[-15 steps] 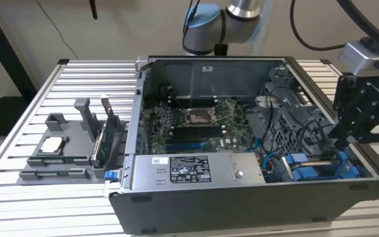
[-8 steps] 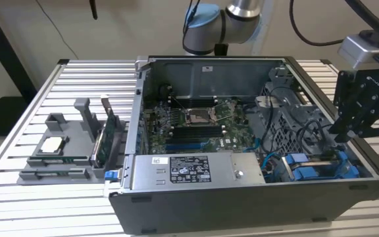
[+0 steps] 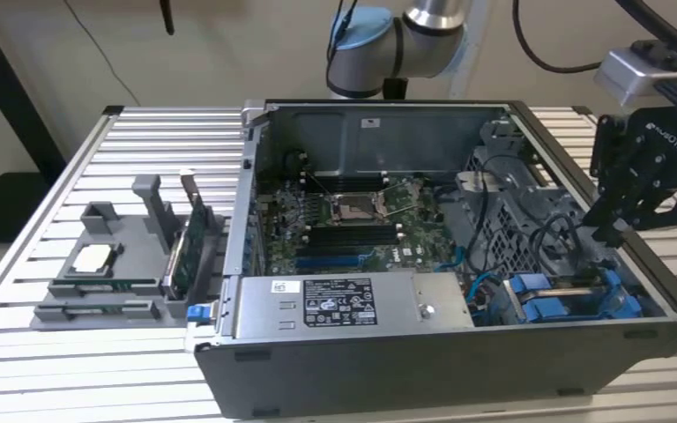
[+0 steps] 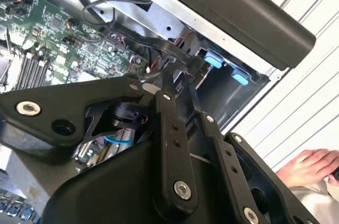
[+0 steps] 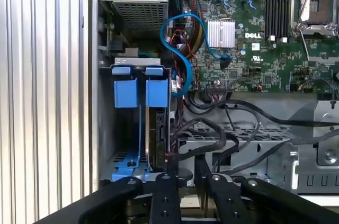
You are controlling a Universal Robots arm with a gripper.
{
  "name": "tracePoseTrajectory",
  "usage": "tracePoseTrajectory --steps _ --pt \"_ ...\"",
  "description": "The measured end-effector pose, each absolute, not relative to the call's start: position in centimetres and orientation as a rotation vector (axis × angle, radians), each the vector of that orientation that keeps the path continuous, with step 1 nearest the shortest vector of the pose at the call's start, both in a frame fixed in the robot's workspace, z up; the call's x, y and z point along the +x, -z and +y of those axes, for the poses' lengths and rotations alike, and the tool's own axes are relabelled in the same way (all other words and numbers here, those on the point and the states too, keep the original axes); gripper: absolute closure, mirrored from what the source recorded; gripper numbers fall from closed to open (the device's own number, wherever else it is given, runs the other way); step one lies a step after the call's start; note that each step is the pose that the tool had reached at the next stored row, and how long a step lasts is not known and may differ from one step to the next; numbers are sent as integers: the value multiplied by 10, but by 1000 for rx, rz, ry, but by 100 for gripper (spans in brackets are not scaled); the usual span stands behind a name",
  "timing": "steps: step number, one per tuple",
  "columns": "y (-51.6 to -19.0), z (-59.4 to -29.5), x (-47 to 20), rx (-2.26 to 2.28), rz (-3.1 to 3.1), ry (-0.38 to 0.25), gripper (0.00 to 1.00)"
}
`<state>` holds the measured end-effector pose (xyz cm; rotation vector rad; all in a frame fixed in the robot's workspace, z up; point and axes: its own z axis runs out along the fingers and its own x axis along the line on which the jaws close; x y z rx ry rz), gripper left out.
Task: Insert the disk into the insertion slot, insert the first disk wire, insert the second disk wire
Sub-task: 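Insert the second disk wire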
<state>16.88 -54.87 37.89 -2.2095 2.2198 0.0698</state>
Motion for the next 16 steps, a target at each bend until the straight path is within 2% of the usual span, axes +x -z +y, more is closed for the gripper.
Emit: tracePoseTrajectory --steps 16 --pt "-379 -552 196 -2219 2233 -93 73"
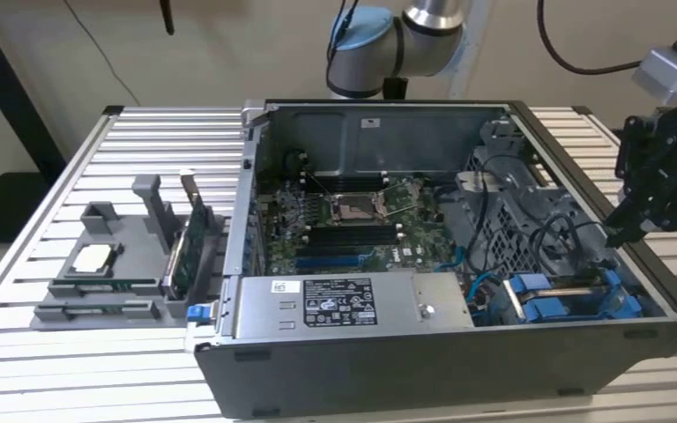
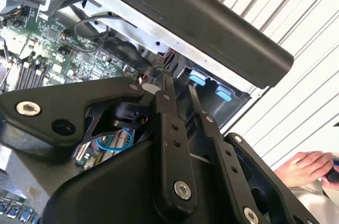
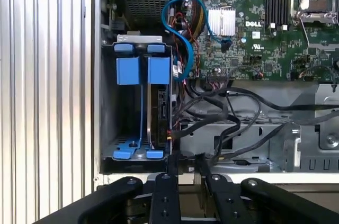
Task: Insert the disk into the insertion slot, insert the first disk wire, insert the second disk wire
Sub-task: 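Insert the second disk wire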
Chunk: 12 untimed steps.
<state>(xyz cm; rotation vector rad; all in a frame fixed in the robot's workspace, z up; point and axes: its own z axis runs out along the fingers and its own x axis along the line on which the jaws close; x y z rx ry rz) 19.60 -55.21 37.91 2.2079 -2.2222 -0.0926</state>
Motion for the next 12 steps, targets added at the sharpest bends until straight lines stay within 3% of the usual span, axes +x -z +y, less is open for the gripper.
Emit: tracePoseTrajectory --steps 12 --pt "-376 -555 197 2180 -2244 99 73"
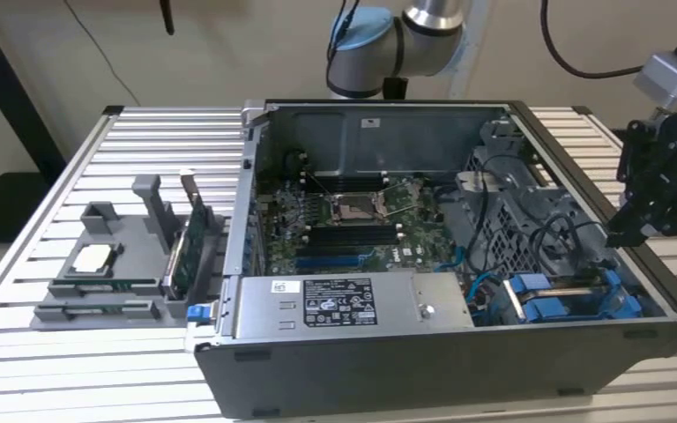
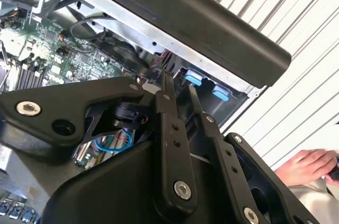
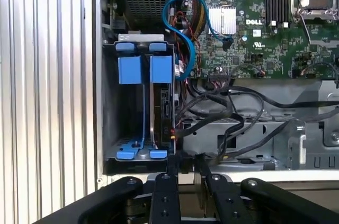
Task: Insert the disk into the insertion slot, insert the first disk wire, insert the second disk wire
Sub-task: 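Insert the second disk wire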
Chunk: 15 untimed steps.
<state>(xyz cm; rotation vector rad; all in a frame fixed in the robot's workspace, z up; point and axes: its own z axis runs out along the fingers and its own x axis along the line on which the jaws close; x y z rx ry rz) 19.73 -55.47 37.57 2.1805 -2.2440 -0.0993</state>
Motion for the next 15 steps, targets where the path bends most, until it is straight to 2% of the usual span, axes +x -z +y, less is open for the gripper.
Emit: tracePoseTrajectory --steps 8,10,11,15 --pt "-372 -555 197 2152 -2269 103 73" --pt "-372 -555 197 2148 -2273 103 75" --pt "-372 -555 197 2148 -2273 103 82" --pt "-372 -555 197 2148 -2273 103 82"
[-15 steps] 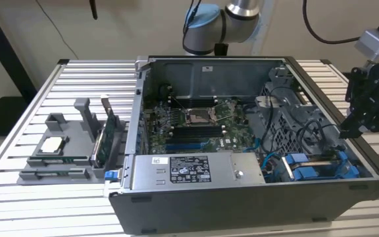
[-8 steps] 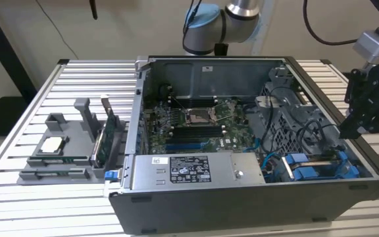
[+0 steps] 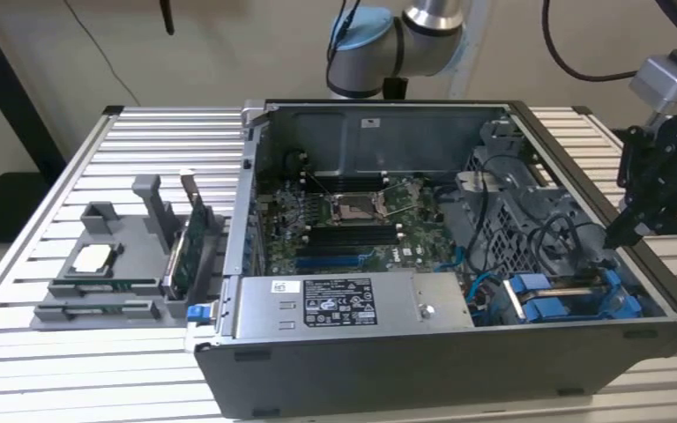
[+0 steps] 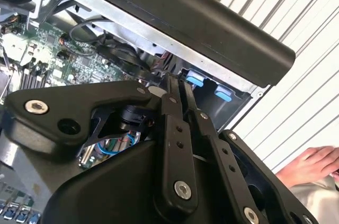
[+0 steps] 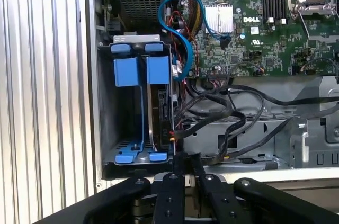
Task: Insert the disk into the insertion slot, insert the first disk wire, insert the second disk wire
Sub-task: 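Insert the second disk wire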
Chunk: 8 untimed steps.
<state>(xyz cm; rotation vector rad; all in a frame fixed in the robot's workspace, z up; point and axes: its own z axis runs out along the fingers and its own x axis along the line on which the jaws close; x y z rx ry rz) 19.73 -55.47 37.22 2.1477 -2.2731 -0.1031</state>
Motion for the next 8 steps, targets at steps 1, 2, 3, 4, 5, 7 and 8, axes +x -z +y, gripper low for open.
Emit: tracePoseTrajectory --steps 1,2,3,4,5,7,8 --pt "-372 -555 197 2148 -2273 103 82" --pt "-372 -555 197 2148 -2273 103 82" --pt "-372 -555 197 2148 -2273 103 82" --pt "-372 -555 197 2148 -2273 103 82" --pt "-372 -555 197 2148 -2273 103 82" --pt "-372 -555 197 2148 -2273 103 80" --pt "-372 -555 197 2148 -2273 103 80"
